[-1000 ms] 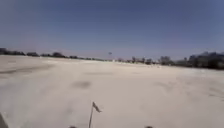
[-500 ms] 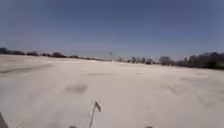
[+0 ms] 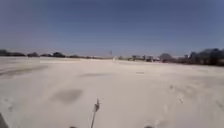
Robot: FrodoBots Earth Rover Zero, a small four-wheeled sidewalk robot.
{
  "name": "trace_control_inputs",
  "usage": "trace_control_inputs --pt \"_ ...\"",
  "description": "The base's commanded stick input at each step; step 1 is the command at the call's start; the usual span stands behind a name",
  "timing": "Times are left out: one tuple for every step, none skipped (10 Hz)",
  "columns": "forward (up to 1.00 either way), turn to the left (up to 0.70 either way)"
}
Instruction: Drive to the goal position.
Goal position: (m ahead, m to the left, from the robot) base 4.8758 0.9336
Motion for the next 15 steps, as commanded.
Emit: trace_control_inputs --pt "0.7 0.0" --pt "0.7 0.0" --pt "0.7 0.0" --pt "0.7 0.0" --pt "0.7 0.0" --pt "0.7 0.0" --pt "0.7 0.0" --pt "0.7 0.0" --pt "0.7 0.0" --pt "0.7 0.0" --pt "0.7 0.0" --pt "0.7 0.0" --pt "0.7 0.0" --pt "0.7 0.0" --pt "0.7 0.0"
